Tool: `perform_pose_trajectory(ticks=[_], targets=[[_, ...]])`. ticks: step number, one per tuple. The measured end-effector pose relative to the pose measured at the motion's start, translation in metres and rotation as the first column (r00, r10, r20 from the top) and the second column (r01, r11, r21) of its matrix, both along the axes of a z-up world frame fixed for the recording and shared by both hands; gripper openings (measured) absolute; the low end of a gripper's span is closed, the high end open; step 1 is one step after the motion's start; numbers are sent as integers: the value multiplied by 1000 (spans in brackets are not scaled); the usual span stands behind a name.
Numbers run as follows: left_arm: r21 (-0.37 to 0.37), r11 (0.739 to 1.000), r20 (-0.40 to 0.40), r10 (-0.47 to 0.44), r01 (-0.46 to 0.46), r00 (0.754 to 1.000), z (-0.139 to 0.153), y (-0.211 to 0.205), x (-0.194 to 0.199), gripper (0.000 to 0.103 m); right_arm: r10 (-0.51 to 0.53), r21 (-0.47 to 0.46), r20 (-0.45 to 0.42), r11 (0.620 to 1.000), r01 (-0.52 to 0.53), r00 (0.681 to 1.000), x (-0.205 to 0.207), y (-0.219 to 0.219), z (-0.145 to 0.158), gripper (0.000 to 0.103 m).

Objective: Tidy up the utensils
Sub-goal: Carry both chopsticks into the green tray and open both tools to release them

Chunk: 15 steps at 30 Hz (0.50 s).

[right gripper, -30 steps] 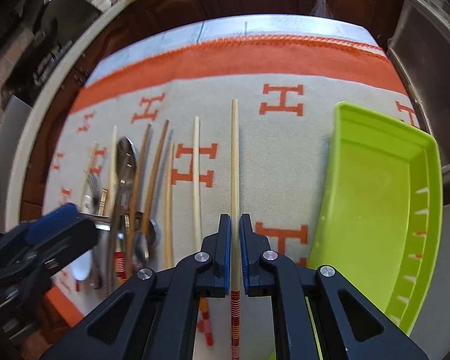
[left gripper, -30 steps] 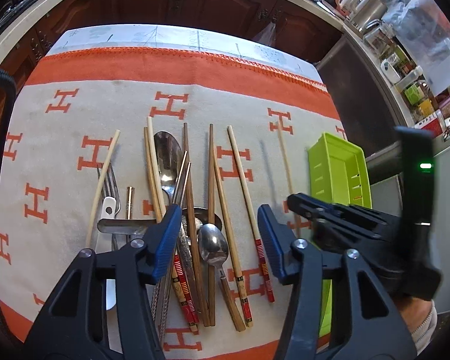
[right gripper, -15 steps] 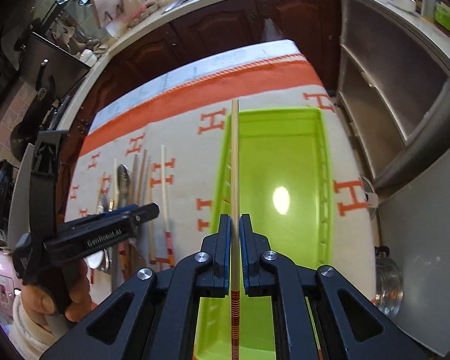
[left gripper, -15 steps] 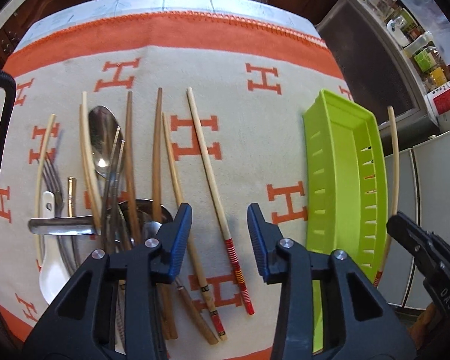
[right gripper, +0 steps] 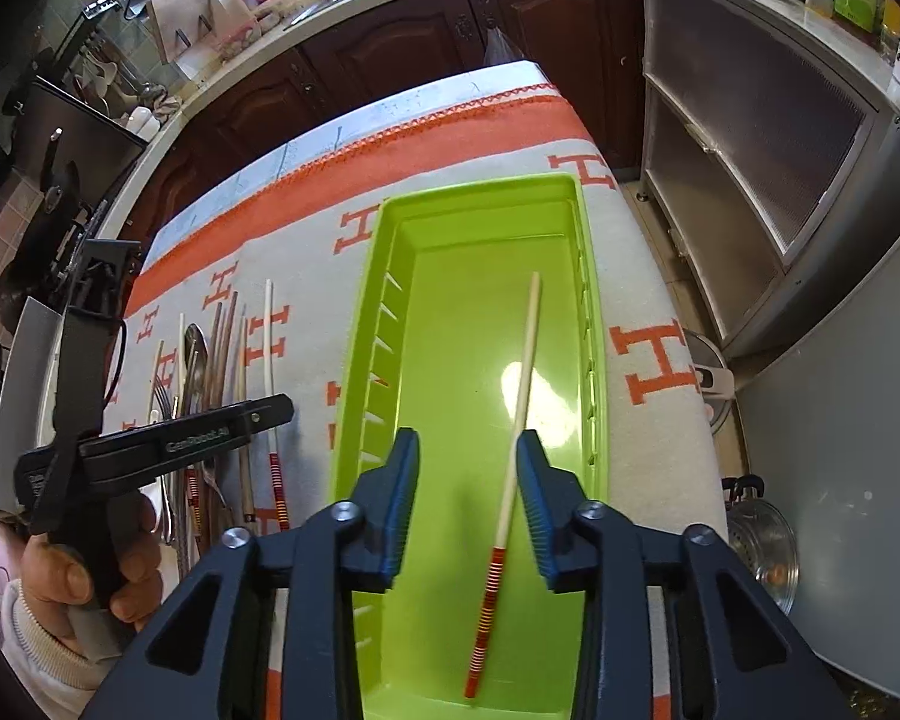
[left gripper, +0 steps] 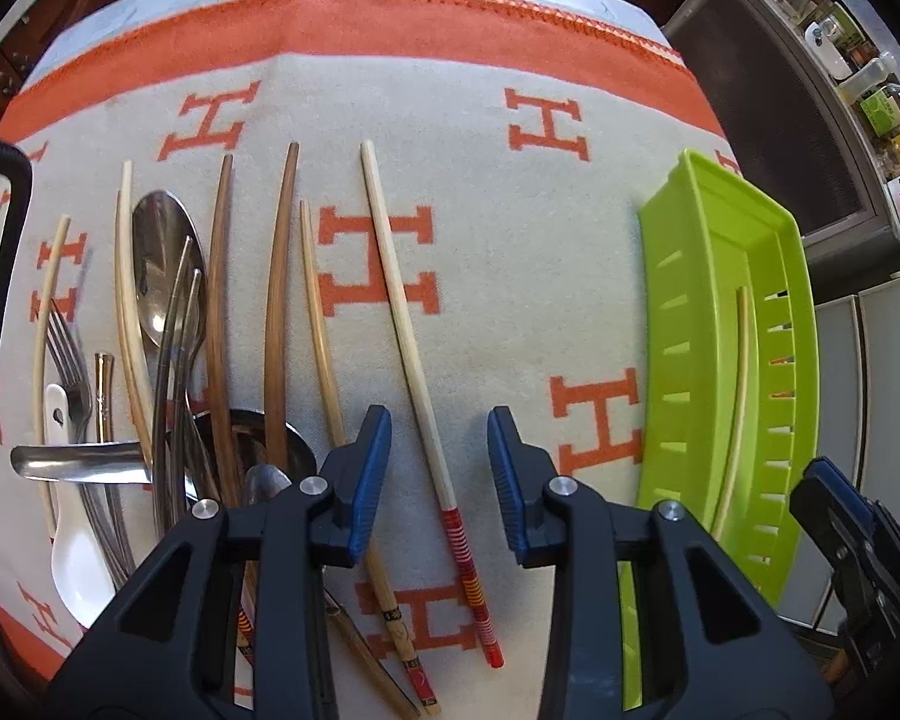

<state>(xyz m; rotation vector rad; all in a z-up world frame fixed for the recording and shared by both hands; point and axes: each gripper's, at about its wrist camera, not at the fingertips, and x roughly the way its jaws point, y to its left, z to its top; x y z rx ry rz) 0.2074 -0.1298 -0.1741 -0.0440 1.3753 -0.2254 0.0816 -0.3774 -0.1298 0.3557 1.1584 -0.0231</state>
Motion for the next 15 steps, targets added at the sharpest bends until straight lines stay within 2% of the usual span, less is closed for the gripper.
perform_pose_trajectory(ticks=[2,3,10,15], targets=[[28,1000,21,-3,2,1000,0,-4,-2,23,0,1,12,1000,0,1000,-3,3,2,38],[40,999,28,-7,6,1000,-1,-4,-1,6,-1,4,15,1000,1,1000,-5,4,2,38],[22,1000,23,-13,13,1000,2,-1,-6,3,-27,43,28,999,26,999,-18,3,4,38],[-59,995,48,-72,75,996,41,-6,-31,3,-58,65,48,996,55,997,-32,-6,9,38]])
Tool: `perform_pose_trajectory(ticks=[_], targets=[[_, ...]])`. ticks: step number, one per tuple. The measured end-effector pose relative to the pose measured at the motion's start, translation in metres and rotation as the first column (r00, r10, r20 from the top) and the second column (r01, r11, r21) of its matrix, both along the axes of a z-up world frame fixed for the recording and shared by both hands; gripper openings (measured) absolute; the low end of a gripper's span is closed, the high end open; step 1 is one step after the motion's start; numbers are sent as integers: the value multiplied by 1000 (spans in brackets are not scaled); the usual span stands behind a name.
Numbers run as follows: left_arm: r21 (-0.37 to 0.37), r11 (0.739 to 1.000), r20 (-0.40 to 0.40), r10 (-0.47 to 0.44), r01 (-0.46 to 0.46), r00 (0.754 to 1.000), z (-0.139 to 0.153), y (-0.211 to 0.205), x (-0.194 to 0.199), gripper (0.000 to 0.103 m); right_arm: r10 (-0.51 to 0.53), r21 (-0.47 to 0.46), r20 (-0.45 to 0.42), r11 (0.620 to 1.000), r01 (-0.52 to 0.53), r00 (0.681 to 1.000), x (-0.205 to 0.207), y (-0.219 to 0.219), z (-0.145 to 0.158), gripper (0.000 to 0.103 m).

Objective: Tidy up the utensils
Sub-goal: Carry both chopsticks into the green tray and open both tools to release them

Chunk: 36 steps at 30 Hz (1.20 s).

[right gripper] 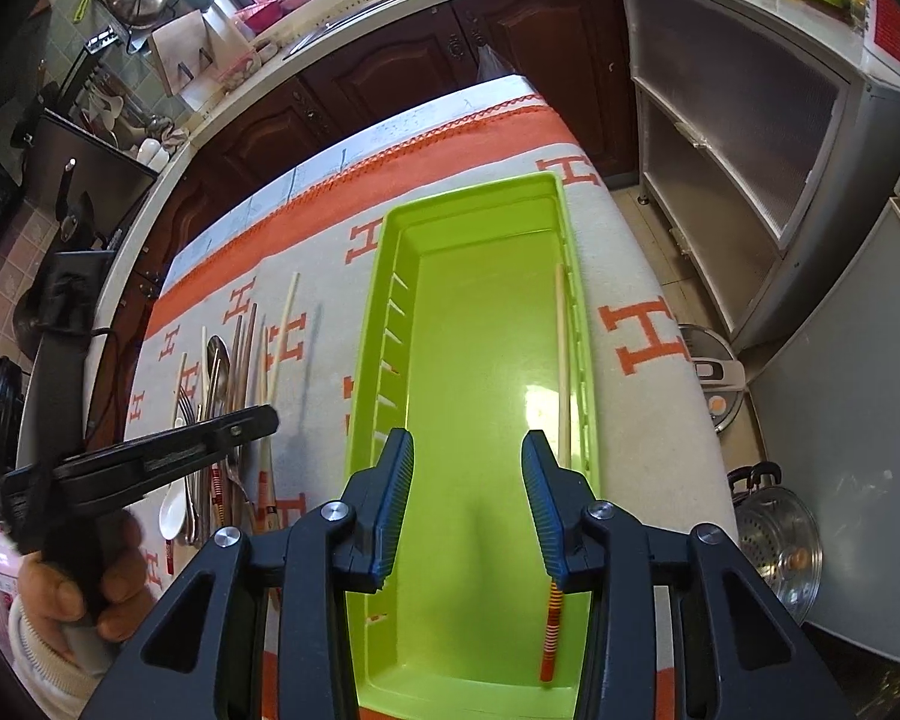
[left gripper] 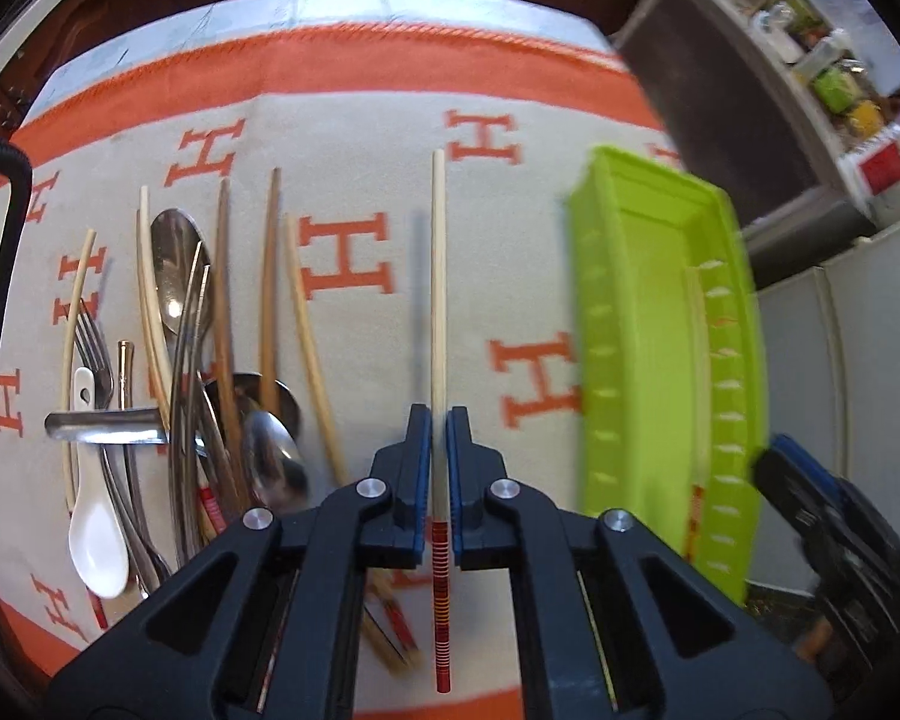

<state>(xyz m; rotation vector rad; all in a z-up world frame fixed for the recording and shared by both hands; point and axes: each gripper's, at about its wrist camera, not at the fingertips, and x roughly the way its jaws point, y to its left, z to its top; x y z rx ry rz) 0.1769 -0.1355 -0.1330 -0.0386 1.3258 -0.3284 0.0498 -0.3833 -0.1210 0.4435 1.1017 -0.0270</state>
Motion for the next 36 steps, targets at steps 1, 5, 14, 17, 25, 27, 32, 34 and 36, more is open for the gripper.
perform_pose_trajectory(ticks=[1,5,14,17,25,27,32,34,36], targets=[[-33,999,6,-20,20,1000,13,-4,-6,3,-7,7,3,1000,7,1000,-2,-3,0,38],[-120,989,35,-85,88,996,50,-26,-21,3,-50,11,17,999,50,999,-14,-15,3,39],[-136,975,37,-171,174,985,45,-86,-24,3,-118,15,28,993,118,993,-39,-33,8,47],[-100,978,37,-182,185,983,31,-93,-26,3,-121,14,33,993,121,992,-45,-34,10,49],[-28,982,91,-184,188,979,33,-75,-40,11,-94,2,63,996,94,994,-55,-21,24,54],[-25,983,118,-177,181,977,43,-62,-46,25,-83,-5,69,997,83,994,-57,-14,28,54],[-27,990,196,-134,142,971,65,-25,-60,48,-46,-15,83,999,47,996,-63,6,35,54],[-17,992,219,-118,124,969,72,-8,-65,48,-30,-21,88,999,32,996,-65,15,38,54],[-3,995,242,-99,103,965,80,12,-72,48,-7,-25,93,1000,10,996,-69,27,43,54]])
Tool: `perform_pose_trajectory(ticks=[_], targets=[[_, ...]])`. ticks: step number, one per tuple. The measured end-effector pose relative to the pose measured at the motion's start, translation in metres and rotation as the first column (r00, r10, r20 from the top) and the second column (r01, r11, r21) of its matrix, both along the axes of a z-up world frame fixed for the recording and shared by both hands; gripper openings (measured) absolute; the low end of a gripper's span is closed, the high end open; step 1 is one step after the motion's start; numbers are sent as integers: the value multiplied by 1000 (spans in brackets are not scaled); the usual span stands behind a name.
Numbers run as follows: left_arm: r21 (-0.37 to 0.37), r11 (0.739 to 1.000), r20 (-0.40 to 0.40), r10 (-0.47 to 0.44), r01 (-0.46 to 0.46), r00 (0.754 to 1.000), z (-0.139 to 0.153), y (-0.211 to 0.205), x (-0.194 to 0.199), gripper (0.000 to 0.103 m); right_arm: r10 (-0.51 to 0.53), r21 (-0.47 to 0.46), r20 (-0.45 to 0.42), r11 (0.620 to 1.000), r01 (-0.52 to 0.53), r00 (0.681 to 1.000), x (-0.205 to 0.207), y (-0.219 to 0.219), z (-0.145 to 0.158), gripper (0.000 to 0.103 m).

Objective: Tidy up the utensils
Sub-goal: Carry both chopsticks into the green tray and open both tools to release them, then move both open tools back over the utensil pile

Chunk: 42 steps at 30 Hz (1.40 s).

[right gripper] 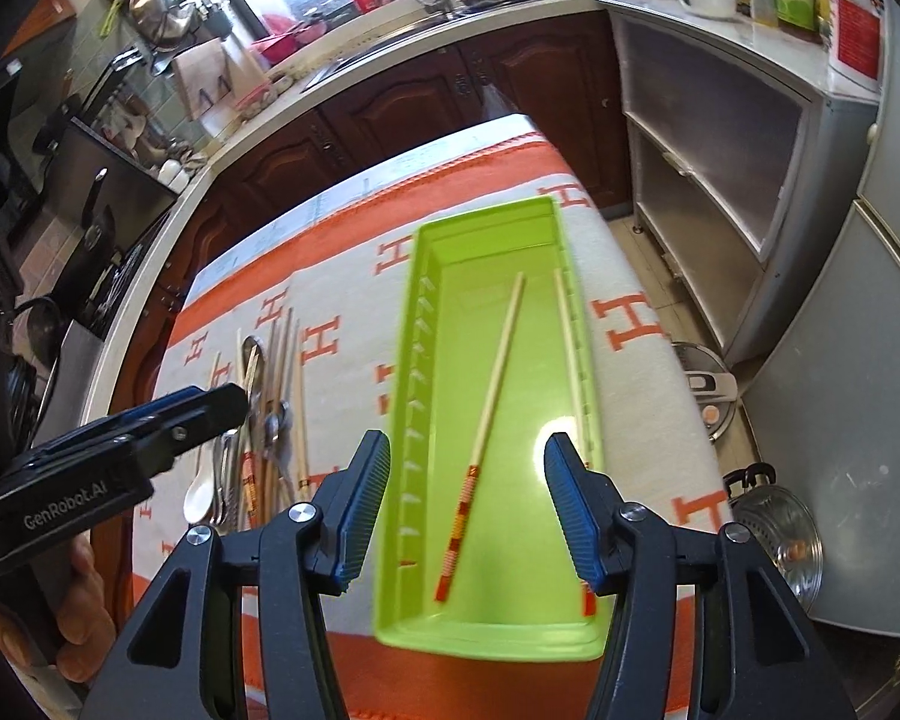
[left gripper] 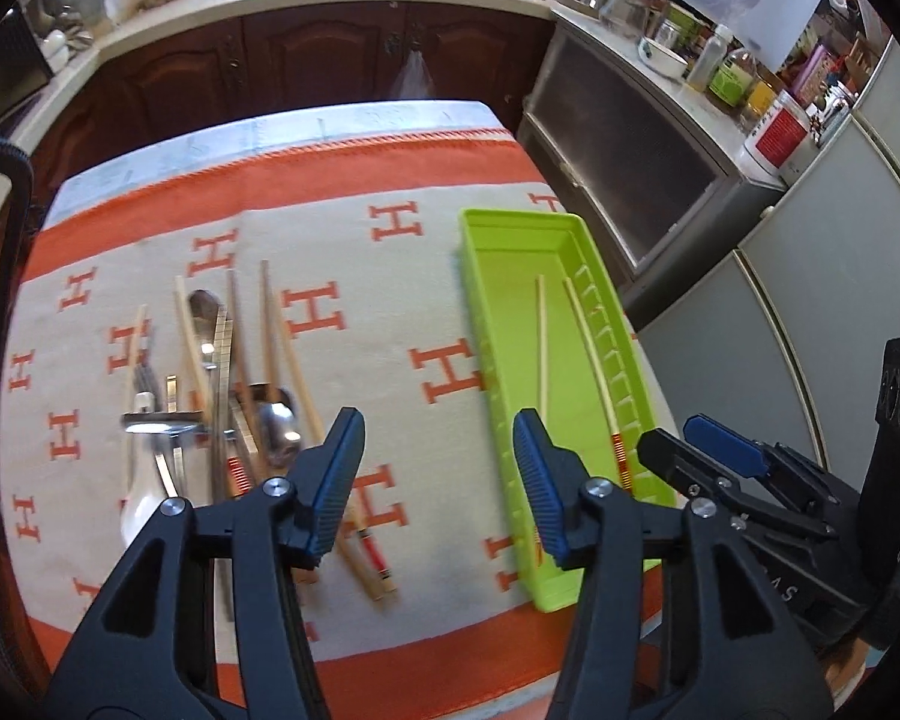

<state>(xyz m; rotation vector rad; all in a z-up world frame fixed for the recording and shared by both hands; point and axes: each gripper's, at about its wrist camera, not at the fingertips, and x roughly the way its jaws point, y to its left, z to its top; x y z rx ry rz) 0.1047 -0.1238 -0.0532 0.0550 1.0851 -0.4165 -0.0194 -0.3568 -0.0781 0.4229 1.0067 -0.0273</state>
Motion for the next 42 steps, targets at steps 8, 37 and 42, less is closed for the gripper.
perform_pose_trajectory(ticks=[8,37,42], targets=[[49,993,80,105,-109,991,14,75,-21,48,99,-39,19,994,-98,995,-4,50,17,54],[-11,966,-25,258,-259,966,-64,219,-17,48,386,-38,-16,922,-386,922,83,216,-22,44],[-52,980,-30,190,-192,981,-74,202,-5,37,390,34,-73,921,-389,918,107,228,-56,34]])
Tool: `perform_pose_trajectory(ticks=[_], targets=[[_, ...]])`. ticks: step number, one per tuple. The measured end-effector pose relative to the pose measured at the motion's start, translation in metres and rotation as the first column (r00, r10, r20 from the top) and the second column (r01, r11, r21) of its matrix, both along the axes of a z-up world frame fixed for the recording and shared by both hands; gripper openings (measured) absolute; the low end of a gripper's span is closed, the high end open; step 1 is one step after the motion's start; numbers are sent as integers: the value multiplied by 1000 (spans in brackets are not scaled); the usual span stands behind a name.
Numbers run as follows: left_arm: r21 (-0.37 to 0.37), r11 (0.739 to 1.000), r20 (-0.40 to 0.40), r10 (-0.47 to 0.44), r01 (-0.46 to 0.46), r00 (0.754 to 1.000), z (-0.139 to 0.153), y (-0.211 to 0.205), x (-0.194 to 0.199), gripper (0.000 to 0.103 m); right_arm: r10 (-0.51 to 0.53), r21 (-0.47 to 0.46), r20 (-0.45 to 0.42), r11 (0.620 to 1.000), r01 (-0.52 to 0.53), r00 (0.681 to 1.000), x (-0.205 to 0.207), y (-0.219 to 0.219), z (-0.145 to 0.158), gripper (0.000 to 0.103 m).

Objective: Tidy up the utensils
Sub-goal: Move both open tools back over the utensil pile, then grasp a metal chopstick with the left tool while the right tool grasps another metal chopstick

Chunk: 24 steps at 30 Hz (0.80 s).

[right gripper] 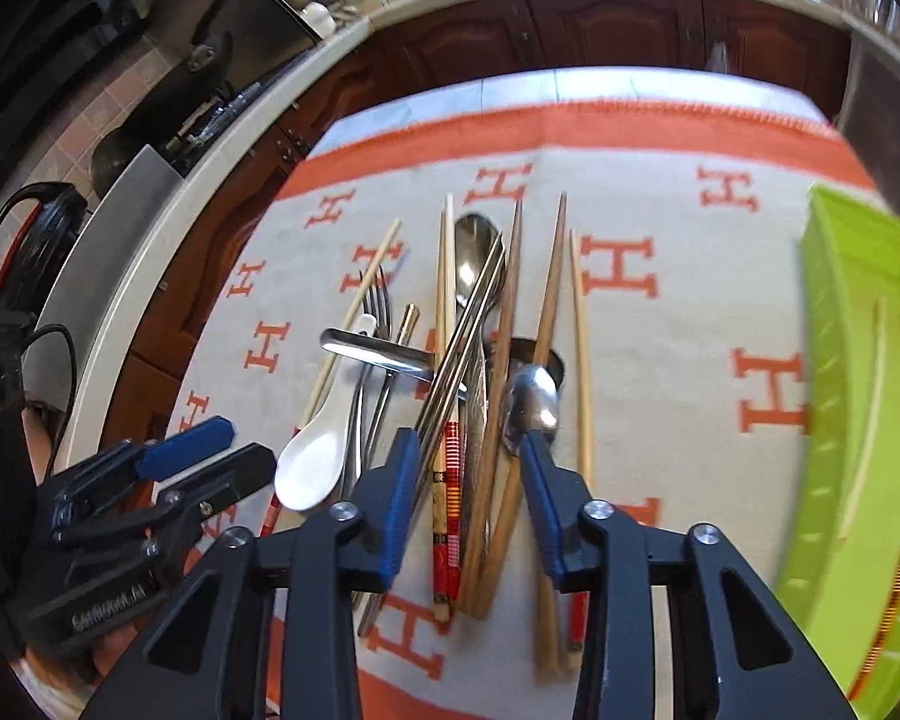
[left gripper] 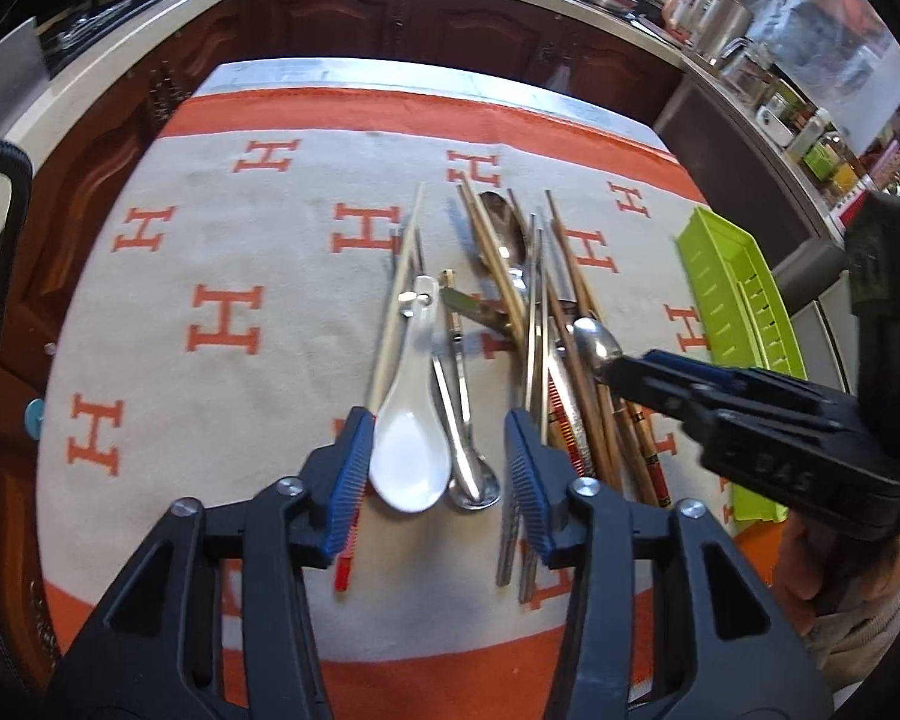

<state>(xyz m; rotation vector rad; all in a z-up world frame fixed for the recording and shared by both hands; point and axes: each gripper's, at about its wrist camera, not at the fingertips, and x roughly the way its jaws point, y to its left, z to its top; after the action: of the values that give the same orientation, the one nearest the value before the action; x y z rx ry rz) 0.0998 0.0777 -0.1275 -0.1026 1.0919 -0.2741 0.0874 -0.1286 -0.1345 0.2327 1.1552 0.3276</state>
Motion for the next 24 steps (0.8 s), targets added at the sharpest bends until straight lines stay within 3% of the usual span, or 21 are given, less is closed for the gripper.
perform_pose_trajectory(ticks=[8,17,24], targets=[[-68,995,-86,-72,66,994,-29,-23,24,29,-30,33,-18,999,30,999,13,-6,-15,34],[-64,994,-119,-95,87,988,-48,-39,38,26,-61,52,-30,997,62,998,12,-22,-20,34],[-28,995,-98,-99,96,990,-52,-50,42,25,-58,58,-29,997,59,998,9,-23,-22,34]])
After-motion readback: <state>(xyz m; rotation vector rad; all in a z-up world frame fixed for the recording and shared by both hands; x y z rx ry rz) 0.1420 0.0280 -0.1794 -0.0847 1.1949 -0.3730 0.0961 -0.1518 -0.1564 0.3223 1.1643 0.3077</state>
